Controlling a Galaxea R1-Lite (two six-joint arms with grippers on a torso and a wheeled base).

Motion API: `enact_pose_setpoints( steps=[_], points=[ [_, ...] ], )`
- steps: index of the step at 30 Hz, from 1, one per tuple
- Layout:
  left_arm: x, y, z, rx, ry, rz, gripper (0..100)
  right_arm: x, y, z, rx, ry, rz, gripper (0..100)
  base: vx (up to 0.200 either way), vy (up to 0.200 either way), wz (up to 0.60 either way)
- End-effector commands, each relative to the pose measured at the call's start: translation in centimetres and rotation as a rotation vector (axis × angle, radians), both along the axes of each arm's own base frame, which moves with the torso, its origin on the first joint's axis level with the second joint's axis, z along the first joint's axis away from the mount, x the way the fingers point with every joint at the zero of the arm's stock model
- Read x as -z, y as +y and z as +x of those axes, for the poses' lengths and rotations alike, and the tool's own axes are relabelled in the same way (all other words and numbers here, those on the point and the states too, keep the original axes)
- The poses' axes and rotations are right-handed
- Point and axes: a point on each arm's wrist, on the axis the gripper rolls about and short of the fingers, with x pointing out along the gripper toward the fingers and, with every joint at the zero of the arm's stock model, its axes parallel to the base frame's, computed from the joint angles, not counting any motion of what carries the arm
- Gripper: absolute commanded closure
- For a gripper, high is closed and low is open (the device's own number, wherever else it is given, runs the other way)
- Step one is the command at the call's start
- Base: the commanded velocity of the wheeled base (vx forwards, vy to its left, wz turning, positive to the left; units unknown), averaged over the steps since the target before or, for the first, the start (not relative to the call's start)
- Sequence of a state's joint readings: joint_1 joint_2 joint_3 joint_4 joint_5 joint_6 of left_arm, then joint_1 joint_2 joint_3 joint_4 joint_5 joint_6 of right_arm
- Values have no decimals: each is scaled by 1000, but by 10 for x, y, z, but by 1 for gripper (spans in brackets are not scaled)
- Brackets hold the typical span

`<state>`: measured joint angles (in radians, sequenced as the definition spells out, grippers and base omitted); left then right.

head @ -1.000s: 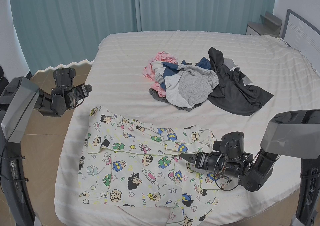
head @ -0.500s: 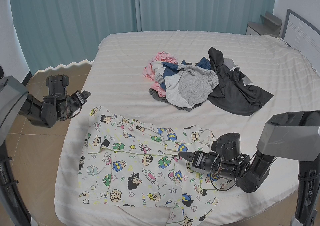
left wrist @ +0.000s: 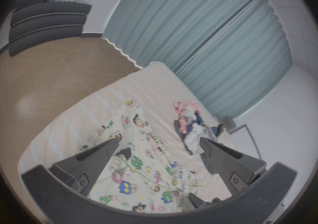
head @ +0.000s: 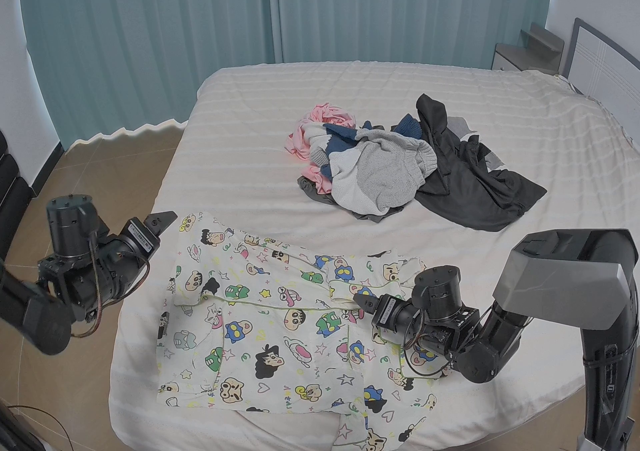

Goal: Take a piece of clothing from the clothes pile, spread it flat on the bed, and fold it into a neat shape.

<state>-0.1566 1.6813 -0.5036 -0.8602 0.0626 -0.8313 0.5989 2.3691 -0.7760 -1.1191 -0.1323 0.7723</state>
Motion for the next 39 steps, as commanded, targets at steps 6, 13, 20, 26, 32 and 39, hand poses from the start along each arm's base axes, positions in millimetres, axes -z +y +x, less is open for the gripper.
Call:
enact_pose_setpoints(
  steps=[6, 13, 20, 26, 32, 39],
  points=[
    [-42, -10, -45, 63, -198, -79, 0, 20, 18, 25, 78, -37, -17, 0, 0, 0, 0],
    [-44, -8, -46, 55, -208, -79, 0, 20, 21, 31, 83, -37, -22, 100, 0, 0, 0],
    [-44, -6, -46, 49, -209, -79, 0, -2, 25, 26, 67, -75, -7, 100, 0, 0, 0],
    [-48, -6, -49, 49, -224, -83, 0, -39, 22, 35, 67, -117, 29, 100, 0, 0, 0],
    [-47, -6, -49, 50, -220, -81, 0, -77, 23, 69, 91, -147, 48, 100, 0, 0, 0],
    [-46, -6, -49, 49, -217, -80, 0, -88, 33, 105, 95, -188, 52, 100, 0, 0, 0]
  ],
)
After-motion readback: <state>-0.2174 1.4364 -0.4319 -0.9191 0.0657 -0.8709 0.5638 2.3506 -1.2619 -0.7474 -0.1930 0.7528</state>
